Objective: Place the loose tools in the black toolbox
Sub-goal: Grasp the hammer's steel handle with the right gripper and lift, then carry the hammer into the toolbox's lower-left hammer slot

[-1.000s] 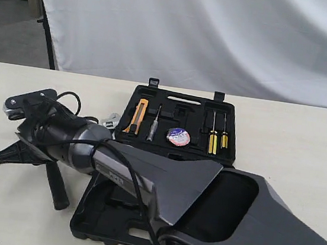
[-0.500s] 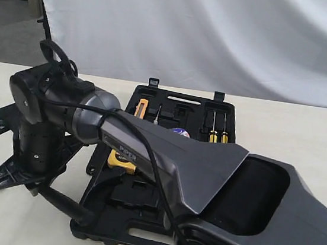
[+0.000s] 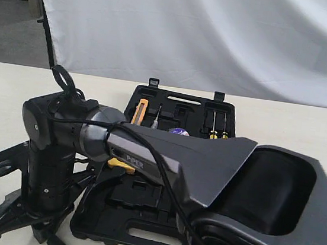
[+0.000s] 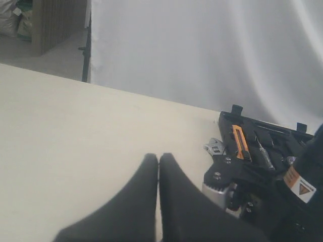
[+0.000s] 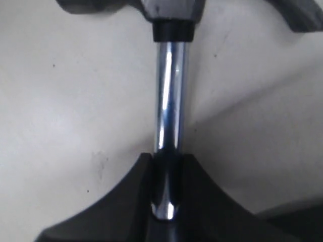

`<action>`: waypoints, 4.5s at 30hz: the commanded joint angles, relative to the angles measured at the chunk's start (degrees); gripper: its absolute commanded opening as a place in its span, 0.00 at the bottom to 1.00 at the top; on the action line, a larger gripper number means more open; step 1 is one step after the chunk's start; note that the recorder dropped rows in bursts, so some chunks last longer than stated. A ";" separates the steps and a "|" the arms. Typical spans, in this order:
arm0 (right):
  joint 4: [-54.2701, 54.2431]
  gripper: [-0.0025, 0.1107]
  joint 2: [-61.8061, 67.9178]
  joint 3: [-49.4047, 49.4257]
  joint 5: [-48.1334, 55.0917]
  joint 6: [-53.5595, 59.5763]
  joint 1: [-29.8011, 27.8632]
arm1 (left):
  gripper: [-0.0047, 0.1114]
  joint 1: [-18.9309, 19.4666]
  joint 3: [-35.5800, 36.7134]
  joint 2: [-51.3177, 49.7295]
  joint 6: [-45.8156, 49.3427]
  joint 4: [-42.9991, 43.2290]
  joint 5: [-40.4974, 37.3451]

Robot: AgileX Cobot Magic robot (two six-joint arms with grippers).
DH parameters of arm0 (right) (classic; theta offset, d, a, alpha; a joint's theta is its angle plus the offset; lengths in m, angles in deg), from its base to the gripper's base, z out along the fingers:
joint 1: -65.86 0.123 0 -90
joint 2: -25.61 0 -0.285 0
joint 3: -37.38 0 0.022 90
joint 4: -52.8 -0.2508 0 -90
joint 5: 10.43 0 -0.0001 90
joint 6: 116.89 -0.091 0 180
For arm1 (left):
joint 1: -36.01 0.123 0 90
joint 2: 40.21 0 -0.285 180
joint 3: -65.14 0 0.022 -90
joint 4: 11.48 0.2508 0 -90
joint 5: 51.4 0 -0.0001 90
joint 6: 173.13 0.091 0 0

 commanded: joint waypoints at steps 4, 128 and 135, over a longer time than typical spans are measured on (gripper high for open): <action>-0.50 0.02 -2.58 6.81 1.02 2.07 0.03 | 0.05 1.45 -0.15 0.18 -0.27 0.25 0.41; 7.43 0.57 -7.49 9.37 1.02 27.94 -10.36 | 0.05 1.45 -0.15 0.18 -0.27 0.25 0.41; 7.43 0.59 -8.12 7.26 1.02 27.62 -10.36 | 0.05 1.45 -0.15 0.18 -0.27 0.25 0.41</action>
